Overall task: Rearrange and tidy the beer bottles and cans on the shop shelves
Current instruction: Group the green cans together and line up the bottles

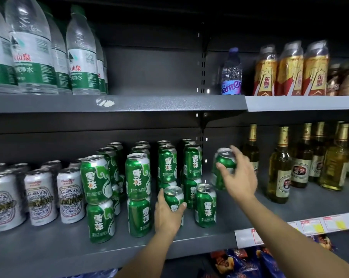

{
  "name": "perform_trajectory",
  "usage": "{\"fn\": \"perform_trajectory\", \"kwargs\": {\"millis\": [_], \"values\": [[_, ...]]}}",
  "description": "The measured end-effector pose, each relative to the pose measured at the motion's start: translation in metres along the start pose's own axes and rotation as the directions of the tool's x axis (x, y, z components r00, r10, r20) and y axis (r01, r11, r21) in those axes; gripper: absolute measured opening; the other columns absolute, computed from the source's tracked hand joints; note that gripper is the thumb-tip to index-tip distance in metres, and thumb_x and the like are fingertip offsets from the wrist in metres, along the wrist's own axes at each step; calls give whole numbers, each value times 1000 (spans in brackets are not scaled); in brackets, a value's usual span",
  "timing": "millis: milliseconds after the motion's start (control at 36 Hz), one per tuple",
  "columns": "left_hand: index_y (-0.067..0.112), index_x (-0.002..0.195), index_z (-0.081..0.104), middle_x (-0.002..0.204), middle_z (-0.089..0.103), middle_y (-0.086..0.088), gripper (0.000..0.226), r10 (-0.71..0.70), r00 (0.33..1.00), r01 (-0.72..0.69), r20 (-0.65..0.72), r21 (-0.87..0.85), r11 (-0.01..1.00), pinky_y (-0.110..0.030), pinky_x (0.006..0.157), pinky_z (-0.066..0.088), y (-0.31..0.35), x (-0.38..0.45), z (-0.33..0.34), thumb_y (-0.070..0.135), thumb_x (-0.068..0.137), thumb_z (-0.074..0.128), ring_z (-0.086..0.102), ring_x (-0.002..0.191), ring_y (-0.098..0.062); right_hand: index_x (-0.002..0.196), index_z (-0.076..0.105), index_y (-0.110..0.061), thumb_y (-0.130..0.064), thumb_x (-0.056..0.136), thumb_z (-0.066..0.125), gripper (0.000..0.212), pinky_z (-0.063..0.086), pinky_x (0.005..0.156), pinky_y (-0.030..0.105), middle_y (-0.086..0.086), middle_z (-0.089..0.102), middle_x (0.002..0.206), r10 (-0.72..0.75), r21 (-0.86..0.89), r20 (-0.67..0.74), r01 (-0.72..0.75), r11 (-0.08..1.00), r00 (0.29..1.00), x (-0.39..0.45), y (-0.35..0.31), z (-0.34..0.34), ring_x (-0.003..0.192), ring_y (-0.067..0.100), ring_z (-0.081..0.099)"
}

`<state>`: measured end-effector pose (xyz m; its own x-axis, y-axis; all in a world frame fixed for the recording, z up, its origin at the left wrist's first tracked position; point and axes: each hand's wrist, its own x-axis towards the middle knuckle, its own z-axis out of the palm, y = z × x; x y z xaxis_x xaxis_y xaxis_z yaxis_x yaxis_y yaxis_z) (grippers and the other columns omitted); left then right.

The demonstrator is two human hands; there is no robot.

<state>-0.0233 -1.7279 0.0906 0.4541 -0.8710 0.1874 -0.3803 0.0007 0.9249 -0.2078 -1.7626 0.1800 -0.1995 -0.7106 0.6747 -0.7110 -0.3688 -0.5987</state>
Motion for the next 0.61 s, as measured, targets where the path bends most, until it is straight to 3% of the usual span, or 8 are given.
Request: {"fn": "perform_trajectory", "kwargs": {"millis": [56,194,361,472,528,611], "values": [[27,148,26,139,49,-6,80,-3,1000,4,-22,7,1000,-43,98,46,0,1,2,29,83,73,51,121,-27,135,47,-30,-42,87,64,52,42,83,34,2,55,124,-83,62,90,78,995,992,3,-20,4,114,24,52],[26,148,25,138,47,-6,77,13,1000,-12,-10,68,998,-38,94,45,-1,0,1,28,86,69,52,119,-26,125,50,-41,-43,86,64,42,50,92,39,-8,62,122,-118,265,351,23,964,929,-5,-61,30,101,24,64],[24,149,23,139,47,-5,78,23,1000,-23,7,102,995,-39,98,45,-1,0,-2,31,86,69,51,121,-25,130,48,-45,-42,89,61,43,45,93,33,-13,56,128,-149,260,426,37,965,892,-8,-78,51,104,17,59],[24,149,23,141,45,-4,77,11,1000,-11,9,105,994,-37,95,44,1,0,-2,30,87,68,52,120,-25,125,50,-45,-44,88,63,39,52,85,38,-14,62,116,-158,254,488,33,967,859,0,-82,50,80,18,66],[26,147,27,137,48,-4,76,17,1000,-16,-3,92,996,-40,93,48,0,0,-1,30,85,70,55,115,-25,125,51,-42,-39,89,64,38,52,85,40,-12,61,119,-179,274,512,38,961,840,3,-84,51,85,20,65],[26,145,31,133,51,-4,73,18,1000,-18,-5,88,996,-43,92,49,-2,1,-1,31,84,71,57,111,-25,128,53,-31,-25,91,64,39,48,96,41,-2,49,136,-217,357,561,3,934,799,9,-86,51,111,21,57]]}}
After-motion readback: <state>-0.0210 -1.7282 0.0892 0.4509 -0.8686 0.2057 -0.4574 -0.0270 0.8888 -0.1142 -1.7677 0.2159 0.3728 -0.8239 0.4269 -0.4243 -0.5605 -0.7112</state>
